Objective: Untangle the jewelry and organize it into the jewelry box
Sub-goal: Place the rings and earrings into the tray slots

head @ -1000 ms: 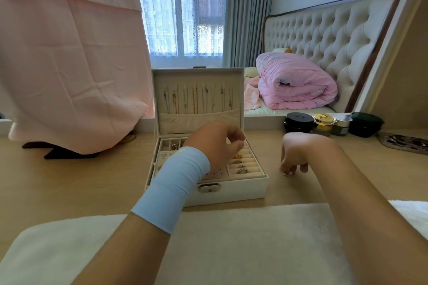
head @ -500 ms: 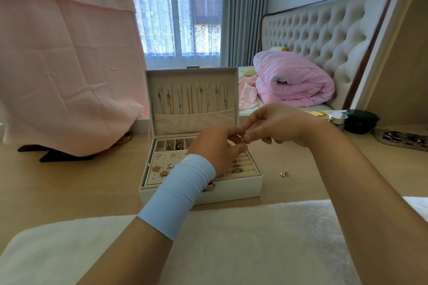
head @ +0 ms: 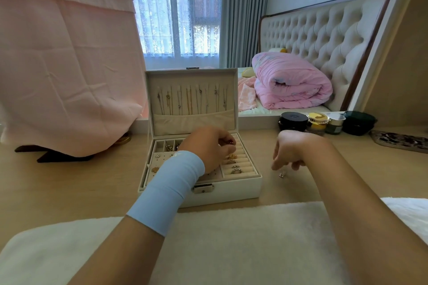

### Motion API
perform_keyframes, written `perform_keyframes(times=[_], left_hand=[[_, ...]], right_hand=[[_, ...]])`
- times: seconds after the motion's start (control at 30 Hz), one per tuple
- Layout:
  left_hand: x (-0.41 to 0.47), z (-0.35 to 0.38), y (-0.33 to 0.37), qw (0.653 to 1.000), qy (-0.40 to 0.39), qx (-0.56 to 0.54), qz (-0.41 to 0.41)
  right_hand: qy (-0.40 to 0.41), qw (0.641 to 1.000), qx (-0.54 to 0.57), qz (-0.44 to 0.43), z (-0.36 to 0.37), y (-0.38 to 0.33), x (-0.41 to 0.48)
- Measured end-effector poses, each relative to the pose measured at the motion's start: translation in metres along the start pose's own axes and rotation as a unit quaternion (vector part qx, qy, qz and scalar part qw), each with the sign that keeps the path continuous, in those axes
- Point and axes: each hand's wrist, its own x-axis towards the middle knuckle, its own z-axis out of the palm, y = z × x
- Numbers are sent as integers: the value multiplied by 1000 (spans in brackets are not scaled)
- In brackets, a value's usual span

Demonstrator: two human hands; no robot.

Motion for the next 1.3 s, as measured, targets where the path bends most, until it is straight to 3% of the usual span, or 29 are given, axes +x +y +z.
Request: perform_keyframes(times=[0.2, 0.43, 0.6, 0.77, 0.97, 1.17, 1.3], left_hand=[[0, -1, -2, 1000, -3, -2, 2], [-1, -3, -4, 1000, 0, -15, 0], [1, -1, -3, 999, -1, -48, 1], [-1, -21, -17, 999, 11, -42, -3], [-7, -54, -46, 998, -32, -14, -50], [-12, -72, -70, 995, 19, -65, -79], [-18, -83, -87, 989, 34, -109, -92]], right_hand=[[-56, 997, 25, 52, 1, 4, 5], [-55, 995, 78, 29, 4, 3, 11], [49, 978, 172, -105, -19, -18, -14], [51, 927, 265, -261, -9, -58, -35], [46, 918, 258, -298, 11, -83, -36], [122, 902, 258, -323, 22, -96, -35], [125, 902, 239, -337, 29, -110, -35]])
